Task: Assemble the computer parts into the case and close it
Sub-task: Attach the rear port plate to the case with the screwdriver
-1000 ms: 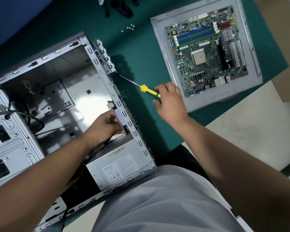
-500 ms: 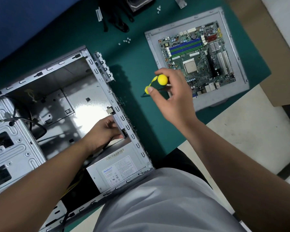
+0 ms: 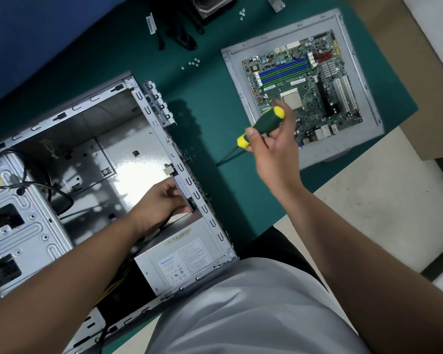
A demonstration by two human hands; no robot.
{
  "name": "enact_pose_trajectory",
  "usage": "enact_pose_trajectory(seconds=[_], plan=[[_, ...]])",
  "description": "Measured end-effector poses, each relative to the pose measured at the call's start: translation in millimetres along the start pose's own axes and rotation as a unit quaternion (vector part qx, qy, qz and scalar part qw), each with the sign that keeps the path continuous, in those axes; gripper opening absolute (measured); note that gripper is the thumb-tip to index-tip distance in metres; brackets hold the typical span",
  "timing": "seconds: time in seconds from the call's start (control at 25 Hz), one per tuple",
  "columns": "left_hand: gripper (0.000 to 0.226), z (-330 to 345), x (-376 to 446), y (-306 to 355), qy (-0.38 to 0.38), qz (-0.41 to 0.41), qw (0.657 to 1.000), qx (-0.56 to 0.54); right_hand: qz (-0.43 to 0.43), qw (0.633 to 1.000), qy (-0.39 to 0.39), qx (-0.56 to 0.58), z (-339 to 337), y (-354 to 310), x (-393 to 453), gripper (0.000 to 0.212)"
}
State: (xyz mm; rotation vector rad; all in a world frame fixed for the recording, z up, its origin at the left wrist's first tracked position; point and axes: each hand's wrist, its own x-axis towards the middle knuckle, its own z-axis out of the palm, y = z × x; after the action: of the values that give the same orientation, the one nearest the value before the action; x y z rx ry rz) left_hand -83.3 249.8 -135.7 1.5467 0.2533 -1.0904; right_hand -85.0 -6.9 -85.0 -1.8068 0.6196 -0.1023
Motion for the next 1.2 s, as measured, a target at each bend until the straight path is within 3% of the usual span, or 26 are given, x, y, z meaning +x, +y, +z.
enact_pose_trajectory(seconds=[0.2, 0.4, 1.2], plan=[[0.028, -0.7, 2.9, -3.9, 0.001, -0.007, 1.000, 0.005, 0.108, 0.991, -0.006, 0.081, -14.5, 22.4, -12.2, 0.056], [0.028, -1.9, 4.5, -4.2, 0.003, -0.018, 1.000, 0.017, 0.152, 0.977, -0.005, 0.149, -13.7, 31.8, -18.6, 0.054], [0.022, -1.7, 4.2, -3.4, 0.002, -0.005, 1.000, 0.024, 0.173, 0.966, 0.008, 0.190, -13.2, 37.9, -20.9, 0.042]])
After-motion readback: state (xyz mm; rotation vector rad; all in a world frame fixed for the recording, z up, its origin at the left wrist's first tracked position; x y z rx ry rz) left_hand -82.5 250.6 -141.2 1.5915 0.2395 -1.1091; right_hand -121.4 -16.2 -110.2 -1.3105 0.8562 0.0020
